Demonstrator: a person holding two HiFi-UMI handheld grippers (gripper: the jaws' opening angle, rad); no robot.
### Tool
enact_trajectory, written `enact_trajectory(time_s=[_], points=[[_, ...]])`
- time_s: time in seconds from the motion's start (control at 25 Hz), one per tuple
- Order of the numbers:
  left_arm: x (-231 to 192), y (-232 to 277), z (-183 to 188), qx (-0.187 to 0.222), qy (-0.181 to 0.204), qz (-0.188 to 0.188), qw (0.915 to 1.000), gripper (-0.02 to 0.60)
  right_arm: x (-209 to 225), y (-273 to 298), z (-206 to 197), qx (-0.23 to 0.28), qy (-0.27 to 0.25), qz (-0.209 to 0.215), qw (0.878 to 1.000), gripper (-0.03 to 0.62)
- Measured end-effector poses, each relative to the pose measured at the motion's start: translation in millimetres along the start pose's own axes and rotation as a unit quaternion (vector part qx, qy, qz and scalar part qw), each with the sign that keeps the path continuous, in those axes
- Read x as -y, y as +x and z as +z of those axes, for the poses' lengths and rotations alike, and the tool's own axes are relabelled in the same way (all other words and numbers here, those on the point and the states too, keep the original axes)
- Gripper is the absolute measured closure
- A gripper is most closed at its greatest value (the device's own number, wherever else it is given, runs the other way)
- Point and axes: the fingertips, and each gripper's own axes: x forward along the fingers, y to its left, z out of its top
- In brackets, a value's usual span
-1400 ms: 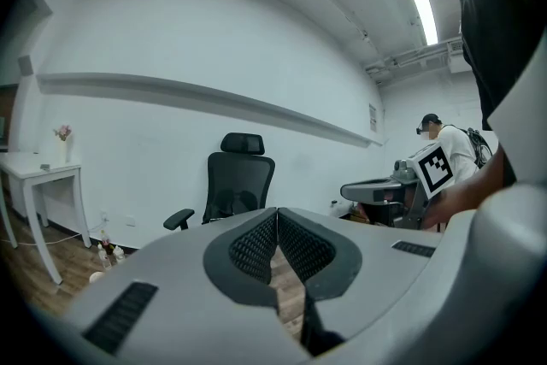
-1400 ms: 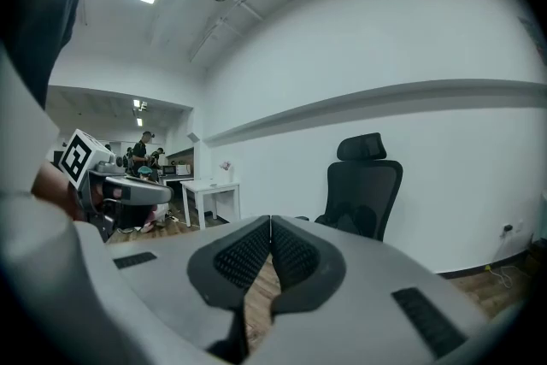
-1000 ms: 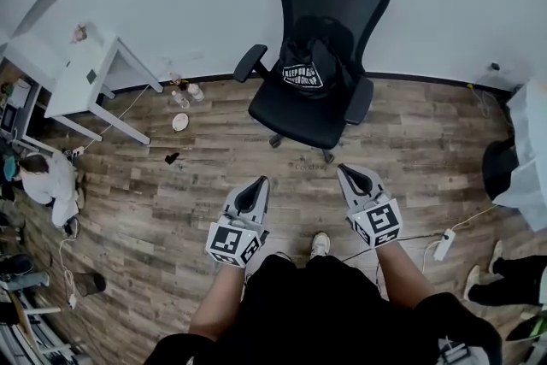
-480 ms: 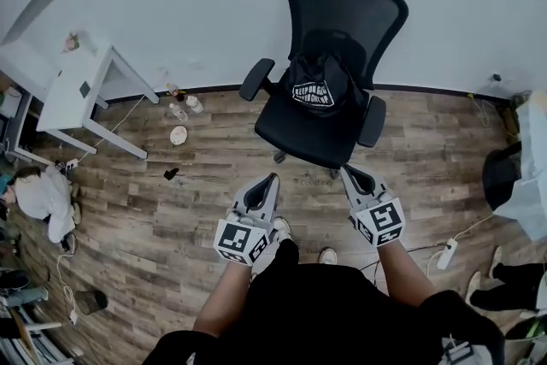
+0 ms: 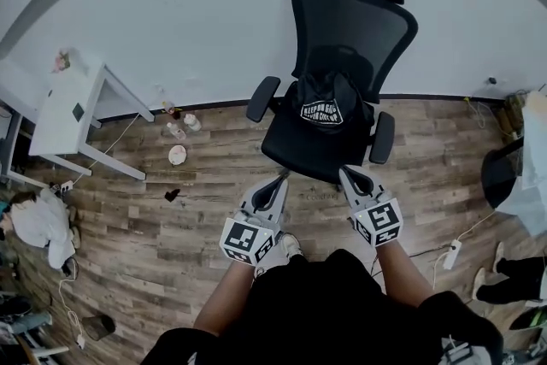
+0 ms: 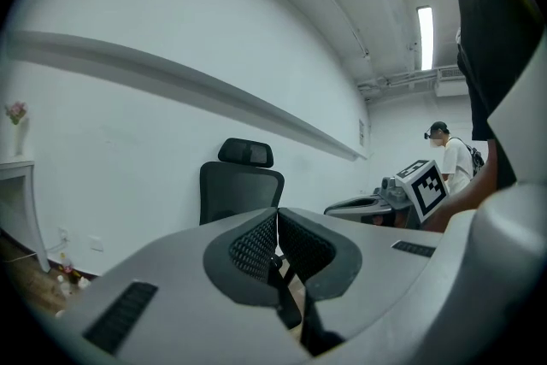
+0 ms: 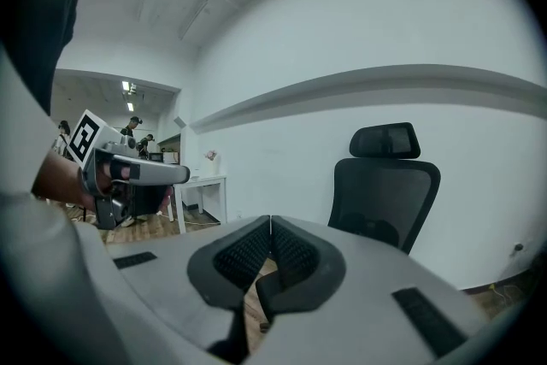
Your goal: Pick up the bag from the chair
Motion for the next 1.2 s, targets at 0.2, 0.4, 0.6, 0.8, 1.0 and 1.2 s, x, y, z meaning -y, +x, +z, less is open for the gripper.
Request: enact_trajectory(time_s=[0.2,0.4,0.6,0.8,1.0,1.2], points=[[-14.9,10.8,-8.0,-0.007,-0.024,-0.014,0.9996,0.56,-0.9,15.5,-0.8,-0.014,0.004,-0.003,1.0,0.572],[-24.0,25.5,-10.0,0.003,-0.057,-0.026,0.998,0.56,-3.8,31.8,-8.4,-0.038,0.008,0.025,0.999,0.572],[-41.2,43.8,-11.5,-0.004,-0.05,-0.017,0.9986,0.56,10.2,48.8,-9.8,-0.035,0.018,0.022,0.999,0.572],[-60.3,80.1,-7.4,-0.011,-0.044,-0.007,0.999,0.56,45.8,75.2,-10.2,-0.026,0.037,0.017,0.999,0.572],[-80.8,129.8,2.8,-0.019,-0.03,-0.004,0.9994,0.56,83.8,113.0,-8.1,-0.024,0.055,0.024,0.998,0.572],[-103.4,182.5,-0.4,-0.032,-0.03,0.009,0.999,0.56,124.0,149.4,-7.6,-0.026,0.066,0.043,0.997,0.572]])
